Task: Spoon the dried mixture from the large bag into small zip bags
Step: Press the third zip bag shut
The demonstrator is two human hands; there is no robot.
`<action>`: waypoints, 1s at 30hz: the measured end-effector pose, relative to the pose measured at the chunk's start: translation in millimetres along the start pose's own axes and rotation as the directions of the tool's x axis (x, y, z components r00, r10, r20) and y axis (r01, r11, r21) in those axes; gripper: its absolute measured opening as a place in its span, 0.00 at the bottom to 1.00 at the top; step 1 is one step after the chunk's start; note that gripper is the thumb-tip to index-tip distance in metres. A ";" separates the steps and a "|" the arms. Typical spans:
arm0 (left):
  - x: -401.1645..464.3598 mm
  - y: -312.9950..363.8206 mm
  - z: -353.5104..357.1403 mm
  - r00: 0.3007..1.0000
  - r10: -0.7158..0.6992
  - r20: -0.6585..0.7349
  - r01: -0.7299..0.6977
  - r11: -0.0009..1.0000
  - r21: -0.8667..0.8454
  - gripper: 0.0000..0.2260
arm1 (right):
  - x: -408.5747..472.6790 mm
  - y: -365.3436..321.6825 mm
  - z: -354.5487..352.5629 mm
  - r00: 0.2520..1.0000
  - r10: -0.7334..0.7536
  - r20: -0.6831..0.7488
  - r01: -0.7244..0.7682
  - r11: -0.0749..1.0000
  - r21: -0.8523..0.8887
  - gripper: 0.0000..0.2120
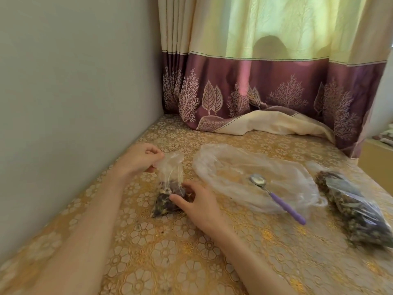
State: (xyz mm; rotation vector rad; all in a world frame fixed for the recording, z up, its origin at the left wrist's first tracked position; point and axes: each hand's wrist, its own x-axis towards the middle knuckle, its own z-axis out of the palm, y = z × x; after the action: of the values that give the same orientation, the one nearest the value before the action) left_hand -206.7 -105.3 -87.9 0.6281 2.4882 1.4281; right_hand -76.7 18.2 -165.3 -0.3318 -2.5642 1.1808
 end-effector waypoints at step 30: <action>-44.4 41.6 53.8 0.898 0.427 0.104 -0.436 0.896 0.082 0.07 | -55.9 46.4 -64.0 0.963 -0.088 -0.256 0.096 0.995 0.021 0.13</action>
State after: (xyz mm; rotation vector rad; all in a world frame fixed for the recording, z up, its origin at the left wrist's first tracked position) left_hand -136.0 -65.7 -81.1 1.3038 2.4676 1.3701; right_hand 2.2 74.1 -170.9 -0.3294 -2.3104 1.0710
